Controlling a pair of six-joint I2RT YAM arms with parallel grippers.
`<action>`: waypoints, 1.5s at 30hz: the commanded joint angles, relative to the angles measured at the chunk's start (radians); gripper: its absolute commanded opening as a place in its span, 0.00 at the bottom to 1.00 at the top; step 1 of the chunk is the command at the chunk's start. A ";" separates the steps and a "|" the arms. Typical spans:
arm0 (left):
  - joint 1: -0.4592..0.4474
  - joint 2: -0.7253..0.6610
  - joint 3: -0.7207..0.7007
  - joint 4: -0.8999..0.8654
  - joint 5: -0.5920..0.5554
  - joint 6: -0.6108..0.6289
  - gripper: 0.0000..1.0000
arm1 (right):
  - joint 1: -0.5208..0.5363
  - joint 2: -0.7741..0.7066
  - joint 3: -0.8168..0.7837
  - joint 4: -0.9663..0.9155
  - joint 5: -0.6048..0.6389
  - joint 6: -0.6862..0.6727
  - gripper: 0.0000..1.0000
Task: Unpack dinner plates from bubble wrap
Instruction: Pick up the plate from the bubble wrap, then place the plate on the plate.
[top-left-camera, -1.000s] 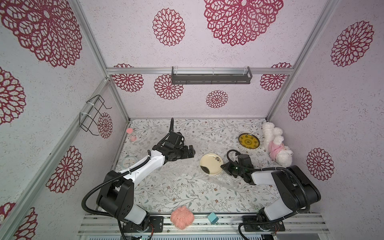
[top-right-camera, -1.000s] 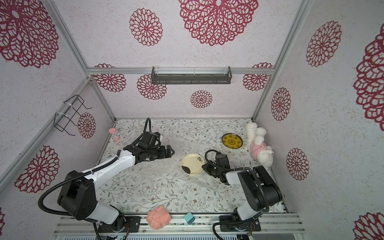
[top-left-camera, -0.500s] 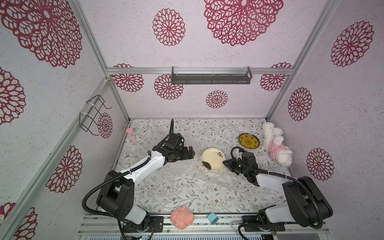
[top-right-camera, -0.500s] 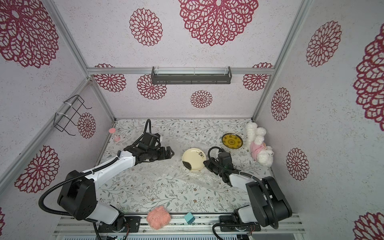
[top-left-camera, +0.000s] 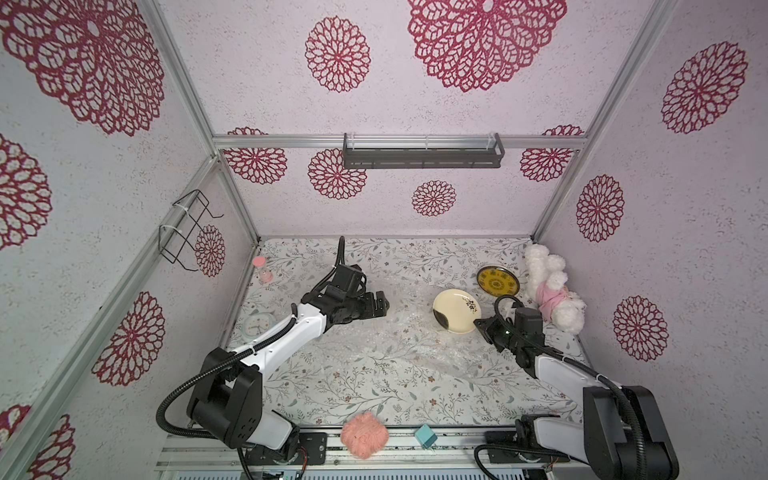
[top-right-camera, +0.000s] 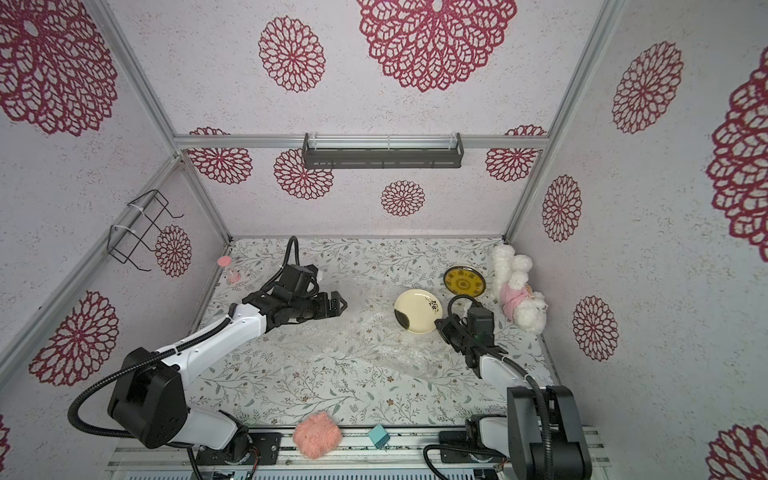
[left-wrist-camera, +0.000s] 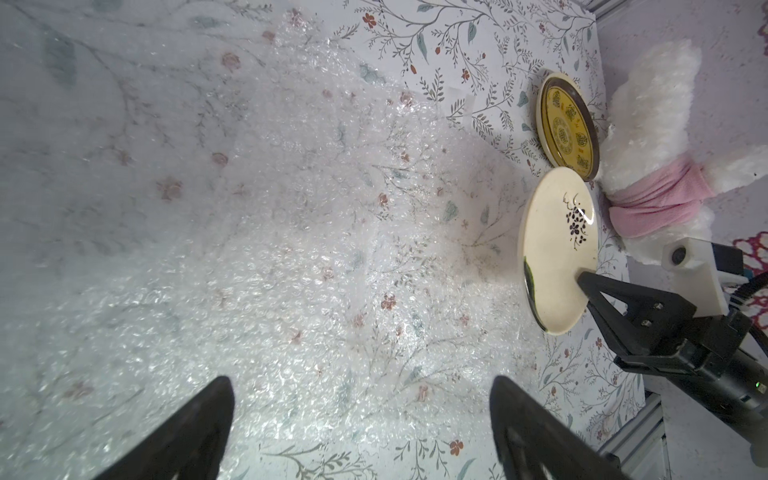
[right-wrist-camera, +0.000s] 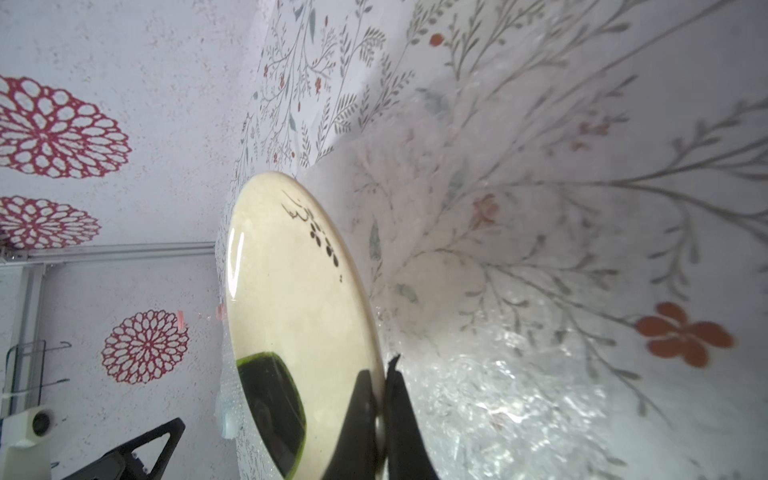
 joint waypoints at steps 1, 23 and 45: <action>-0.002 -0.015 -0.005 0.003 -0.014 0.011 0.97 | -0.062 -0.006 0.030 -0.031 -0.068 -0.033 0.04; -0.002 -0.044 -0.037 0.018 -0.002 0.008 0.97 | -0.267 0.155 0.224 -0.032 0.026 0.016 0.04; 0.003 -0.045 -0.030 0.005 0.004 0.025 0.97 | -0.260 0.330 0.389 -0.013 0.228 0.082 0.04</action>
